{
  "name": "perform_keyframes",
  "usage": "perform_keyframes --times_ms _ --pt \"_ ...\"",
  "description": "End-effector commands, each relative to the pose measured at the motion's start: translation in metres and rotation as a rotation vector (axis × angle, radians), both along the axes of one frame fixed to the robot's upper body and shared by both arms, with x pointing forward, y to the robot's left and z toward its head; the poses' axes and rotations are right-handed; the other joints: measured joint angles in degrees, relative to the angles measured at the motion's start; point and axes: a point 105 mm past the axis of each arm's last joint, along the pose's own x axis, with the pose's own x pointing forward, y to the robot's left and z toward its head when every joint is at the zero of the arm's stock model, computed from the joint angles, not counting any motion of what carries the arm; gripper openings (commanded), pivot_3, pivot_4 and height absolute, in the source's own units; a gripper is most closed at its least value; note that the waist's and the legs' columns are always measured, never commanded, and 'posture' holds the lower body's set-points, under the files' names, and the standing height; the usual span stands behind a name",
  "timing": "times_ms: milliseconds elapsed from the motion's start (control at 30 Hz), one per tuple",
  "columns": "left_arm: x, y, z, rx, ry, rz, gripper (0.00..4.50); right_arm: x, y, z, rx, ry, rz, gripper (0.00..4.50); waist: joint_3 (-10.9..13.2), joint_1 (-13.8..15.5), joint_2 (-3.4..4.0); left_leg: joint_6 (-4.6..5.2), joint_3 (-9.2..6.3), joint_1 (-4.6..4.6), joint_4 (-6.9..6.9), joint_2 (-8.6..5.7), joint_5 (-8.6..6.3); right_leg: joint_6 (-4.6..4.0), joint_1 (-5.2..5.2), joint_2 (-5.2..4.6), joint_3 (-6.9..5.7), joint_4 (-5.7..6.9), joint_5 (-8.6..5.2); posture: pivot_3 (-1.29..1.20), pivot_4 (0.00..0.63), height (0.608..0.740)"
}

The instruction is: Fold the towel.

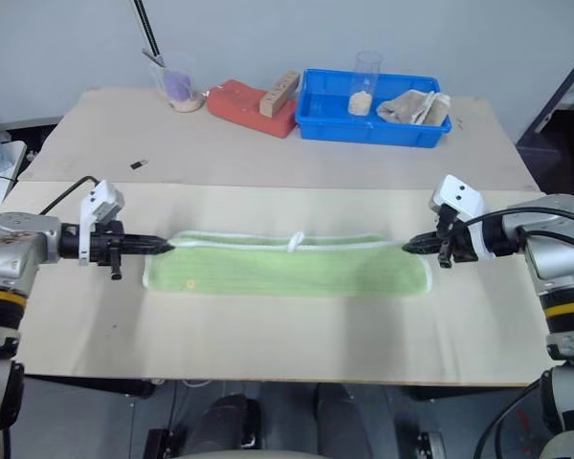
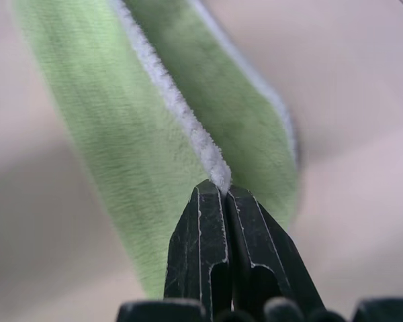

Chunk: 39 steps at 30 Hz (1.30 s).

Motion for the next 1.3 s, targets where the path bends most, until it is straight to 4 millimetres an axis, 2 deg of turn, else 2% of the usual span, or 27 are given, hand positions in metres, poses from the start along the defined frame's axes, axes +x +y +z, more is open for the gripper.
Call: perform_keyframes --times_ms 33,200,233,333,433,467,567,600,633,667,700,767,900,1033,1133,1300 --pt "0.015 0.000 0.009 0.008 -0.058 0.032 0.00 0.007 -0.002 0.011 -0.014 -0.038 -0.005 0.03 0.00 0.07 0.00 0.00 -0.01 -0.03 0.00 -0.01 0.00 -0.03 -0.01 0.00 0.00 -0.02 0.03 0.00 0.150 0.714" --pt "0.030 0.002 0.011 0.046 -0.128 0.072 0.00 0.019 -0.007 0.012 0.005 -0.049 -0.098 0.03 0.00 -0.35 0.00 0.01 -0.06 -0.11 0.00 -0.01 0.00 -0.12 -0.04 0.00 -0.01 -0.02 0.11 0.00 0.150 0.714" --pt "0.031 0.001 0.010 0.056 -0.134 0.067 0.00 0.019 -0.008 0.011 0.000 -0.050 -0.102 0.33 0.00 -0.37 0.00 0.01 -0.07 -0.11 0.00 -0.01 0.00 -0.12 -0.04 0.00 -0.01 -0.01 0.11 0.00 0.150 0.714" --pt "0.032 -0.002 0.008 0.070 -0.136 0.057 0.94 0.020 -0.010 0.011 -0.006 -0.064 -0.111 1.28 0.00 -0.46 0.00 0.01 -0.08 -0.12 0.00 -0.01 0.00 -0.10 -0.04 0.00 -0.01 0.00 0.11 0.00 0.150 0.714" --pt "0.032 0.000 0.007 0.077 -0.146 0.062 2.40 0.021 -0.010 0.013 0.000 -0.087 -0.121 2.39 0.00 -0.56 0.00 0.01 -0.09 -0.12 0.00 0.00 0.00 -0.05 -0.04 0.00 -0.01 0.00 0.07 0.00 0.150 0.714" --pt "0.034 0.004 0.008 0.091 -0.161 0.078 2.77 0.025 -0.011 0.018 0.007 -0.123 -0.141 2.67 0.00 -0.58 0.00 0.01 -0.10 -0.12 0.00 0.00 0.00 -0.01 -0.04 0.00 -0.02 0.00 0.05 0.00 0.150 0.714" --pt "0.036 0.010 0.010 0.116 -0.193 0.091 4.27 0.029 -0.014 0.028 0.021 -0.189 -0.176 3.75 0.00 -0.61 0.00 0.01 -0.10 -0.12 0.00 0.00 0.00 0.01 -0.04 0.00 -0.01 0.01 0.05 0.00 0.150 0.714" --pt "0.035 0.011 0.011 0.123 -0.203 0.084 4.50 0.029 -0.015 0.031 0.024 -0.202 -0.182 4.07 0.00 -0.59 0.00 0.00 -0.11 -0.12 0.00 0.00 0.00 0.01 -0.04 0.00 -0.02 0.01 0.05 0.00 0.150 0.714" --pt "0.034 0.014 0.024 0.138 -0.255 0.066 4.50 0.023 -0.022 0.037 0.041 -0.225 -0.214 4.42 0.00 -0.57 0.00 0.01 -0.11 -0.12 0.00 0.00 0.00 -0.01 -0.04 -0.01 -0.02 0.01 0.06 0.00 0.150 0.714" --pt "0.033 0.016 0.033 0.149 -0.292 0.053 4.50 0.019 -0.026 0.042 0.052 -0.241 -0.237 4.49 0.00 -0.51 -0.01 0.01 -0.11 -0.16 0.00 0.00 0.00 -0.01 -0.06 -0.01 -0.02 0.00 0.06 0.00 0.150 0.714" --pt "0.027 0.008 0.045 0.131 -0.331 -0.008 4.50 0.010 -0.031 0.046 0.092 -0.249 -0.275 4.49 0.00 -0.42 -0.01 0.00 -0.18 -0.25 0.00 0.00 0.00 -0.07 -0.09 0.00 -0.06 0.00 0.10 0.00 0.150 0.714" --pt "0.003 -0.024 0.061 0.040 -0.357 -0.194 4.50 -0.010 -0.041 0.042 0.163 -0.242 -0.371 4.49 -0.04 0.21 0.01 0.00 -0.29 -0.48 -0.01 0.01 0.00 -0.12 -0.24 -0.01 -0.12 -0.01 0.13 0.00 0.150 0.714" --pt "-0.034 -0.067 0.059 -0.038 -0.327 -0.384 4.50 -0.043 -0.036 0.022 0.263 -0.197 -0.466 4.49 -0.19 1.15 0.15 0.00 -0.39 -0.53 -0.02 -0.04 -0.08 -0.03 -0.13 -0.10 -0.10 0.08 0.08 0.00 0.150 0.714" --pt "-0.055 -0.100 0.060 -0.103 -0.326 -0.486 4.50 -0.065 -0.029 -0.003 0.334 -0.171 -0.578 4.49 -0.16 1.08 0.08 0.00 -0.43 -0.43 0.09 -0.09 -0.10 0.50 -0.01 -0.04 0.00 -0.10 -0.25 0.00 0.150 0.714" --pt "-0.060 -0.114 0.060 -0.125 -0.338 -0.513 4.50 -0.074 -0.028 -0.020 0.382 -0.155 -0.680 4.49 -0.16 0.76 0.09 -0.03 -0.43 -0.31 0.15 -0.09 -0.06 0.50 0.11 0.01 0.08 0.03 -0.24 0.00 0.150 0.714" --pt "-0.059 -0.121 0.054 -0.120 -0.344 -0.521 4.50 -0.080 -0.020 -0.038 0.457 -0.129 -0.782 4.49 -0.16 -0.17 0.09 -0.06 -0.43 -0.04 0.15 -0.02 0.00 0.46 0.27 0.17 0.13 0.19 -0.20 0.00 0.150 0.714"
